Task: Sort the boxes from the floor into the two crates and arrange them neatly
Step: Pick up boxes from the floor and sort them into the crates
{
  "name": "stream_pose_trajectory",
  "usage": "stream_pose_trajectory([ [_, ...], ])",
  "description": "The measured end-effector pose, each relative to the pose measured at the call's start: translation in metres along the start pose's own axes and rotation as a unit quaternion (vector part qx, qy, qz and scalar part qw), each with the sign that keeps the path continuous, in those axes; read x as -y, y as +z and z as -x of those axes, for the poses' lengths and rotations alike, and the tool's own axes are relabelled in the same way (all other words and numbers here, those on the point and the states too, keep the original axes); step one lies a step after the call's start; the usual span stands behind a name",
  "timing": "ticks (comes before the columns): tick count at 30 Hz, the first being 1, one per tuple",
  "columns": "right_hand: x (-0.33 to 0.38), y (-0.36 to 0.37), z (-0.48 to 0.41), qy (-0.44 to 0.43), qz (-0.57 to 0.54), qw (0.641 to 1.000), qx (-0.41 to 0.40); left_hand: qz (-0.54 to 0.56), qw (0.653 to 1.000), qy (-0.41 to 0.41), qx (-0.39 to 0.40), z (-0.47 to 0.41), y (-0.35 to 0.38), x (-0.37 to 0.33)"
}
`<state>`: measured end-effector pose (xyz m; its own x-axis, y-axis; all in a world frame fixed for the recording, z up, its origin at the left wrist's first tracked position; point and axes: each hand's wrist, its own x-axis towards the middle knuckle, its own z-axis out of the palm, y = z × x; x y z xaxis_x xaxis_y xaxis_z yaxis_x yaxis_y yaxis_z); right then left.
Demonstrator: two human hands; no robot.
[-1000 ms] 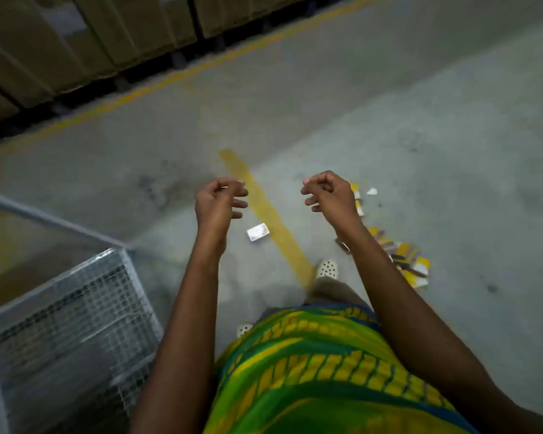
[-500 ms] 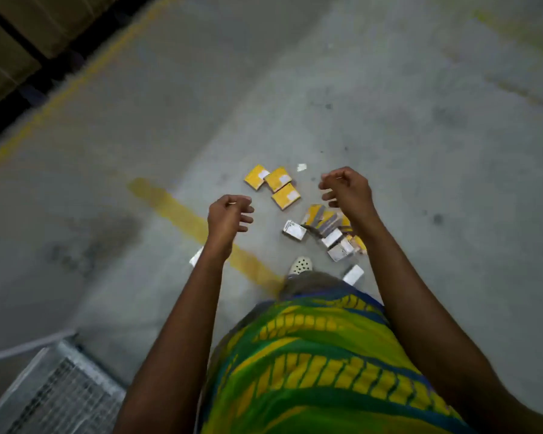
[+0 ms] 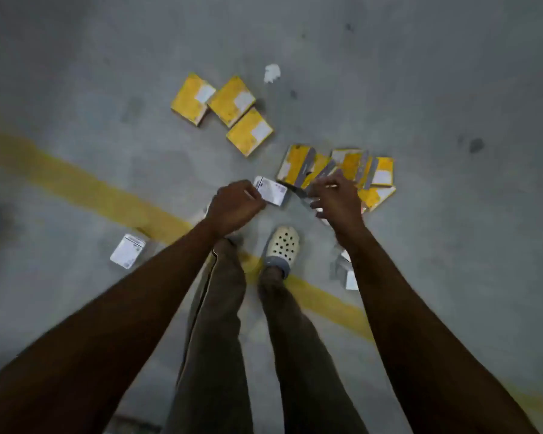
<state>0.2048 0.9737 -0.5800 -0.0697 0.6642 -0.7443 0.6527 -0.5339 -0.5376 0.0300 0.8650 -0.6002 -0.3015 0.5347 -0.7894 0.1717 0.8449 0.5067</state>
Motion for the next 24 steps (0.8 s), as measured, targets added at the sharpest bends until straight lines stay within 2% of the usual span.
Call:
stream_pose_trajectory([
  [2,-0.040,0.032,-0.075,0.025,0.038,0.999,-0.012,-0.085,0.996,0.004,0.029,-0.078,0.034,0.032],
  [5,-0.083,0.064,-0.162,0.025,0.118,0.992,-0.044,-0.181,0.981,0.053,0.044,-0.165,0.083,0.075],
  [8,-0.119,0.089,-0.228,-0.009,0.192,0.979,-0.062,-0.345,0.931,0.118,0.011,-0.227,0.129,0.118],
  [11,-0.150,0.109,-0.266,-0.040,0.260,0.961,-0.088,-0.406,0.895,0.182,-0.007,-0.271,0.161,0.152],
  [14,-0.159,0.121,-0.278,-0.041,0.329,0.933,-0.138,-0.470,0.857,0.210,0.018,-0.298,0.165,0.165],
  [15,-0.159,0.123,-0.280,-0.033,0.319,0.936,-0.145,-0.465,0.859,0.213,0.018,-0.303,0.162,0.163],
  [18,-0.151,0.119,-0.270,0.011,0.238,0.960,-0.149,-0.383,0.899,0.213,-0.001,-0.294,0.143,0.155],
  [21,-0.120,0.100,-0.236,0.040,0.146,0.975,-0.160,-0.314,0.920,0.236,-0.015,-0.253,0.106,0.143],
  [24,-0.081,0.082,-0.186,0.069,0.065,0.981,-0.171,-0.250,0.945,0.210,-0.024,-0.195,0.059,0.125],
])
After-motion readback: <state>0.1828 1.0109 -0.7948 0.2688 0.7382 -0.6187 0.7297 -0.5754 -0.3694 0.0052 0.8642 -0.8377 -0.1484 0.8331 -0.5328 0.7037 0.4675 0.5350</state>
